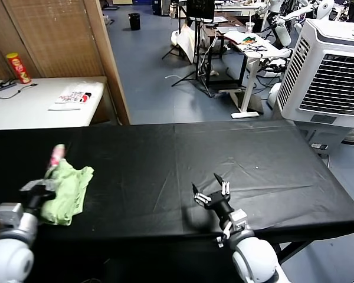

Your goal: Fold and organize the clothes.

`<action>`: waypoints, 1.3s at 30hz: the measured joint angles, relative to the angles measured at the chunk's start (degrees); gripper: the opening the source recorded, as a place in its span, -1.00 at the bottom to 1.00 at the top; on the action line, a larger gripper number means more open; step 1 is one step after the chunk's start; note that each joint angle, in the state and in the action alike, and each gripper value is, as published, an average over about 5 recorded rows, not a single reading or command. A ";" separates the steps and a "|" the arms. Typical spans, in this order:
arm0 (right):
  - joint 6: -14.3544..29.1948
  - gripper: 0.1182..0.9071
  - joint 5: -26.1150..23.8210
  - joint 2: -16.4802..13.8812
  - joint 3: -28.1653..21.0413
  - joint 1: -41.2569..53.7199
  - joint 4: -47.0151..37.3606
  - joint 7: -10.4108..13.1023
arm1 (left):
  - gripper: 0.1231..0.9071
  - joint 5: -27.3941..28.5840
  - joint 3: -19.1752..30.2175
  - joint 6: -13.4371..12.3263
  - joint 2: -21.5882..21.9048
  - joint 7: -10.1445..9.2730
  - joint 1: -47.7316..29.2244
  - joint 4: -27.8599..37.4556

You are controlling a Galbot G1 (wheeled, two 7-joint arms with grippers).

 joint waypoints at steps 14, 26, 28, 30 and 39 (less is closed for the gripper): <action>-0.04 0.72 0.92 0.34 1.72 -1.97 1.46 -0.28 | -0.91 6.94 18.12 0.28 -12.11 0.67 -3.10 -2.42; -2.73 0.72 5.32 -0.86 1.10 -0.75 1.22 -0.20 | 0.55 14.37 30.43 -1.58 -21.47 6.06 -2.43 0.02; -3.91 0.72 6.96 -1.00 0.43 -0.10 0.78 0.20 | 0.67 14.43 30.72 -2.25 -21.62 6.32 -2.59 0.10; -5.60 0.72 9.31 -0.91 -0.57 0.91 0.20 0.91 | 0.71 14.30 30.59 -2.75 -21.49 6.28 -2.76 0.14; -15.10 0.72 24.99 1.46 -9.41 9.42 -3.72 6.19 | 0.72 13.76 27.52 -3.82 -20.16 5.91 -1.36 -0.38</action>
